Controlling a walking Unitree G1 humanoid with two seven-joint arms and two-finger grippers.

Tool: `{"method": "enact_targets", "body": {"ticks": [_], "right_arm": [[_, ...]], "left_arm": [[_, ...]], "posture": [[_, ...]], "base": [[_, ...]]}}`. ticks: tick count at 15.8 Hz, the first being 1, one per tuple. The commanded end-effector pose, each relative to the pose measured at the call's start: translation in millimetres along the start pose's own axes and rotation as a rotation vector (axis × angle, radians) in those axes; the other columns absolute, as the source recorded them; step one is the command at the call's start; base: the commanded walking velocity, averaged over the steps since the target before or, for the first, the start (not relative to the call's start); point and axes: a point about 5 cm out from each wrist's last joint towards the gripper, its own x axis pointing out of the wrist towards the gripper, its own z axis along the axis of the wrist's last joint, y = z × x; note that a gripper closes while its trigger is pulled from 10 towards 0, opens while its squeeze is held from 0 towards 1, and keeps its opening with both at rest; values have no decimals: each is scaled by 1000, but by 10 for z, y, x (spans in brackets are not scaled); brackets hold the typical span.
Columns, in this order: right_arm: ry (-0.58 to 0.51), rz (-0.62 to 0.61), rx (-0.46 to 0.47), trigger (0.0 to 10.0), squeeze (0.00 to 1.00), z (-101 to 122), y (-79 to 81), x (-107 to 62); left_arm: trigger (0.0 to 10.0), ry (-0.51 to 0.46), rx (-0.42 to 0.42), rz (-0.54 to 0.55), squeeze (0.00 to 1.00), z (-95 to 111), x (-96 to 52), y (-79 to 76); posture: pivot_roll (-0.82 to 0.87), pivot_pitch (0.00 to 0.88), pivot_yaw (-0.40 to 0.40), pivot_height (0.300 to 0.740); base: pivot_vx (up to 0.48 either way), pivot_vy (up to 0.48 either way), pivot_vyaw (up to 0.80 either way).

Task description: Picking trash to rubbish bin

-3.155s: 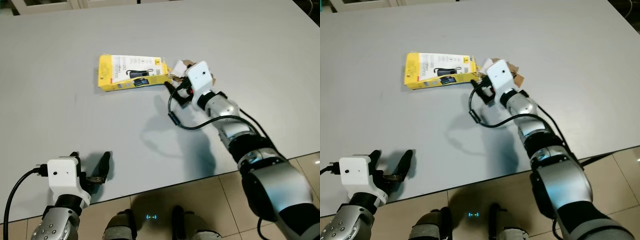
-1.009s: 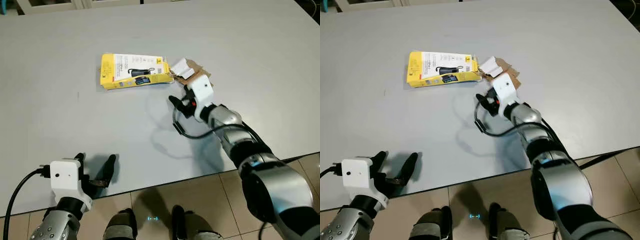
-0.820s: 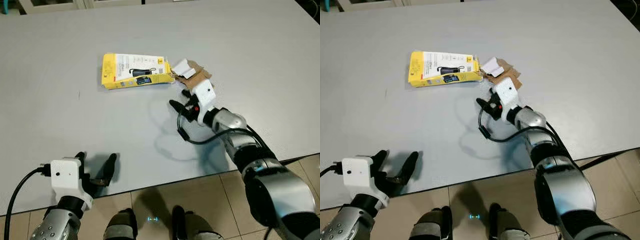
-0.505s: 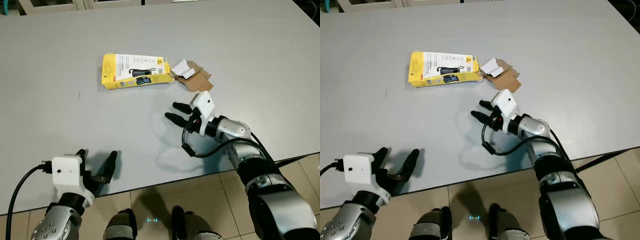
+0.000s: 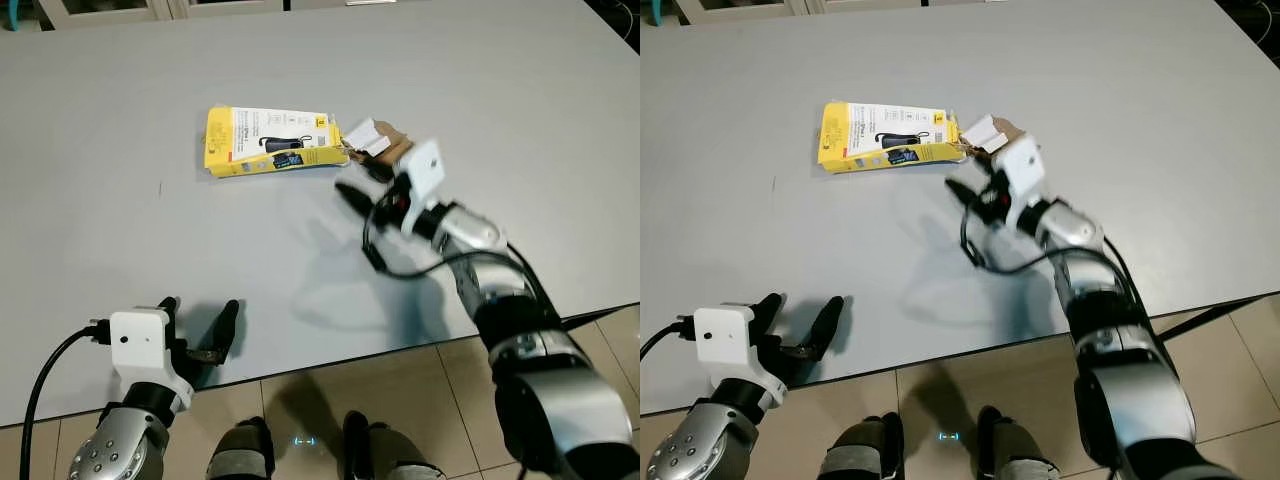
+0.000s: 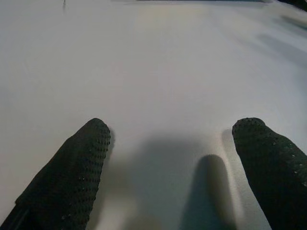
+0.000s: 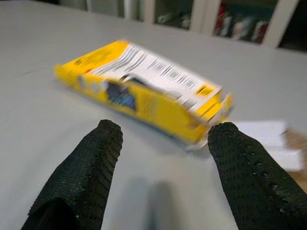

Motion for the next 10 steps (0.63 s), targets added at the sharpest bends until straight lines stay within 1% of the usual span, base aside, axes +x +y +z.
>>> {"method": "enact_targets", "body": {"ticks": [1,6,10], "right_arm": [[-9,-50,5,10000,1000,10,-50,-2],[8,-157,-15,10000,1000,92,-169,88],[71,-235,-12,10000,1000,78,-241,126]], "left_arm": [[10000,14,-2,-1,0,-33,-29,-8],[10000,25,3,-10,0,-38,-74,-7],[10000,41,7,-21,0,-33,-159,-18]], "posture": [[154,249,-26,740],[168,263,-16,740],[200,284,-2,740]], "base": [[0,0,0],[0,0,0],[0,0,0]]}}
